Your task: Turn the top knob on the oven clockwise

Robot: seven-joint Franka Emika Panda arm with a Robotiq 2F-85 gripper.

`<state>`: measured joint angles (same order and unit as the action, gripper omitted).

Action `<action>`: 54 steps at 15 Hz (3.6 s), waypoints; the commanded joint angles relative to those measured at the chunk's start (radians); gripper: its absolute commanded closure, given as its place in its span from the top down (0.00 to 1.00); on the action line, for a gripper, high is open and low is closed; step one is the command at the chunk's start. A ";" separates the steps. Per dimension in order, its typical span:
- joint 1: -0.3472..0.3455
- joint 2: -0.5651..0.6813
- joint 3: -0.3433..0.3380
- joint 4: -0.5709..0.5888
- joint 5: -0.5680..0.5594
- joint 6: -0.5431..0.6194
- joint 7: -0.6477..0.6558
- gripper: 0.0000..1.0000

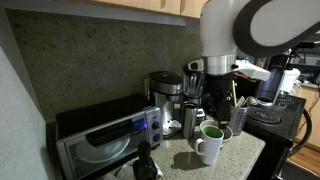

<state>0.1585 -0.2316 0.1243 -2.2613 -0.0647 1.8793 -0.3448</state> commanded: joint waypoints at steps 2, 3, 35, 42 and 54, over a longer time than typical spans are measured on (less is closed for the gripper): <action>0.010 0.153 0.013 0.031 -0.046 0.233 0.012 1.00; 0.009 0.191 0.014 0.038 -0.052 0.289 0.012 1.00; 0.110 0.326 -0.061 -0.110 -1.245 0.839 1.111 1.00; 0.122 0.372 -0.045 -0.062 -1.546 0.826 1.385 1.00; 0.128 0.479 -0.033 0.053 -1.746 0.807 1.486 1.00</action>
<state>0.2772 0.2120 0.0864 -2.2510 -1.7651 2.7030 1.1061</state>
